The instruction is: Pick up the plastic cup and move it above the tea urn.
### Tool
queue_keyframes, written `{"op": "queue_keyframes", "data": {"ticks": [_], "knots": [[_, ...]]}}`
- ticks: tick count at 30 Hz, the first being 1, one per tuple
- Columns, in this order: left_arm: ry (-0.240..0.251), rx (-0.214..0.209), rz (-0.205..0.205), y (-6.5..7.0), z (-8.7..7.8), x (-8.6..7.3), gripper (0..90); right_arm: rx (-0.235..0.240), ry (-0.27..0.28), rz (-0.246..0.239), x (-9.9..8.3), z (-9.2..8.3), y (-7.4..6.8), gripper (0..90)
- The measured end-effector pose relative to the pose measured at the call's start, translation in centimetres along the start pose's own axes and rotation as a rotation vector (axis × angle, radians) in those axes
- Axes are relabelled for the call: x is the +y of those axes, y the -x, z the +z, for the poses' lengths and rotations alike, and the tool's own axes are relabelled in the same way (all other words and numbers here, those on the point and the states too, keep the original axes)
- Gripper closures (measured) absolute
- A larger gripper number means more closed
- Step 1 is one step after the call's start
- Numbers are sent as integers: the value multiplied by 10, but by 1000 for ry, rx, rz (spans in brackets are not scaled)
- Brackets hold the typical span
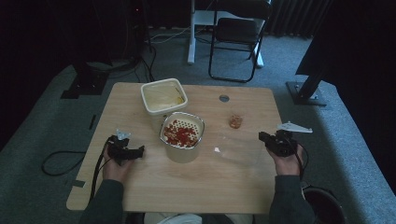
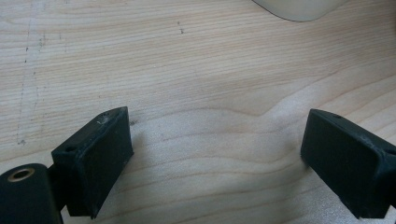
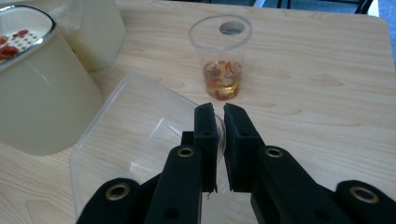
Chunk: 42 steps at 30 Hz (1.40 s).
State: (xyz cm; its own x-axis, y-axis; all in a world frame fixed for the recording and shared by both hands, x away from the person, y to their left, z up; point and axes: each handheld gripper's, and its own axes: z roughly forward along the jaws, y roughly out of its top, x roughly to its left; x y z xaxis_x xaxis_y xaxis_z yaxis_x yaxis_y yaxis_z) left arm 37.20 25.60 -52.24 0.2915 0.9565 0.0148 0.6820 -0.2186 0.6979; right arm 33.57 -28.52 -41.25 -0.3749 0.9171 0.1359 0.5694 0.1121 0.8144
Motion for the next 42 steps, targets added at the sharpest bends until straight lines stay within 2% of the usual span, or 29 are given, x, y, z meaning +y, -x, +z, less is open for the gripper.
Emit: {"op": "queue_keyframes", "data": {"ticks": [17, 29, 35, 42], "knots": [[0, 0, 0, 0, 0, 0, 93, 33, 51, 18, 26, -2, 4, 874], [2, 0, 0, 0, 0, 0, 93, 45, 102, 5, 59, -4, 0, 881], [1, -2, -1, 0, 0, 0, 93, 58, 122, 14, 73, -1, -1, 881], [2, -1, -1, 0, 0, 0, 93, 81, 148, 10, 94, 3, -9, 881]]}}
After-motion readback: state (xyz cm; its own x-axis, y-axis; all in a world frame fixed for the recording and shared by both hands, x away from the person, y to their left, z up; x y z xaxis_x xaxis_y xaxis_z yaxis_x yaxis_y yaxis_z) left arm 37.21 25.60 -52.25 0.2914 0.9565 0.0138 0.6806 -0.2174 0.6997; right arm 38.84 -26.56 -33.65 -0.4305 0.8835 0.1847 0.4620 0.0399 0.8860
